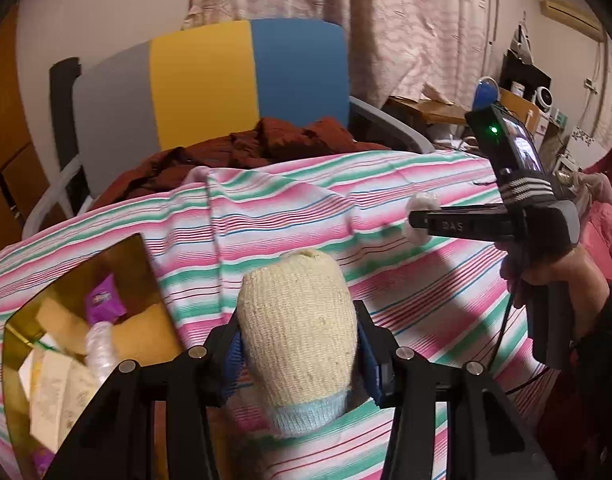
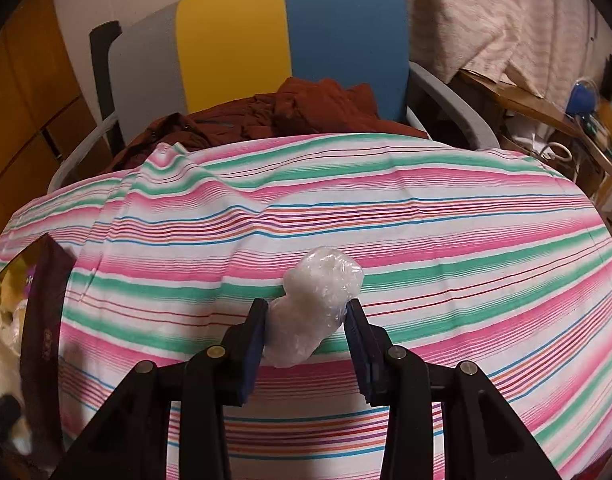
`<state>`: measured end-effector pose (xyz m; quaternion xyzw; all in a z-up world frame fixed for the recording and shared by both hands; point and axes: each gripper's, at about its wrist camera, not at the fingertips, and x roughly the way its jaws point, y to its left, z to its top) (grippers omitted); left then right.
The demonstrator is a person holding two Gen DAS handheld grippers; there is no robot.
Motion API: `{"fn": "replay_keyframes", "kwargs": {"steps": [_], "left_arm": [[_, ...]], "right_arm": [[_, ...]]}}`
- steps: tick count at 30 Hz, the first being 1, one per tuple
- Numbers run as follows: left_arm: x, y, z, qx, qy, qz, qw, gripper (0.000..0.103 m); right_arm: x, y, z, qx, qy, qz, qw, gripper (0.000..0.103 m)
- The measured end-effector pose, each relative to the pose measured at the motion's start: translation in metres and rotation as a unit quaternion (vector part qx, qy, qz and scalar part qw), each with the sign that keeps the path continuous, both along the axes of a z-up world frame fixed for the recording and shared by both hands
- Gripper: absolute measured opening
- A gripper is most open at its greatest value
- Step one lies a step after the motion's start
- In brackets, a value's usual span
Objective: Organize objects
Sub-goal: 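Carry the cream roll and plastic bag over the gold tray with both tools, then lower the roll and bag into the tray and open both tools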
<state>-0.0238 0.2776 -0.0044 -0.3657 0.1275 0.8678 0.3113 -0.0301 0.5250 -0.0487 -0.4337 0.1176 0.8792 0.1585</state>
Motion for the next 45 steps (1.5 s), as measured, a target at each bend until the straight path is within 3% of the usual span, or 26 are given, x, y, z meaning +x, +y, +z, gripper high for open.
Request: {"fn": "replay_keyframes", "kwargs": {"steps": [10, 19, 24, 31, 38, 42, 45], "left_arm": [[0.005, -0.043, 0.014, 0.005, 0.017, 0.028, 0.9995, 0.049], [0.001, -0.085, 0.016, 0.016, 0.008, 0.058, 0.9982, 0.049], [0.0, -0.117, 0.017, 0.031, 0.001, 0.078, 0.9965, 0.049], [0.0, -0.195, 0.022, 0.055, -0.005, 0.148, 0.9875, 0.049], [0.009, -0.255, 0.016, 0.067, -0.011, 0.21, 0.9753, 0.049], [0.013, -0.251, 0.012, 0.068, -0.011, 0.2, 0.9774, 0.049], [0.014, -0.243, 0.01, 0.061, -0.009, 0.187, 0.9805, 0.049]], "right_arm": [[0.004, -0.028, 0.004, -0.014, -0.003, 0.033, 0.999, 0.04], [0.0, -0.08, 0.018, -0.009, -0.006, 0.089, 0.996, 0.04], [0.001, -0.121, 0.036, -0.019, 0.015, 0.127, 0.992, 0.04], [-0.003, -0.196, 0.065, -0.036, 0.051, 0.205, 0.977, 0.04], [-0.041, -0.259, 0.066, -0.055, 0.05, 0.242, 0.967, 0.041], [-0.068, -0.281, 0.062, -0.07, 0.042, 0.246, 0.966, 0.041], [-0.08, -0.294, 0.059, -0.055, 0.03, 0.24, 0.969, 0.049]]}}
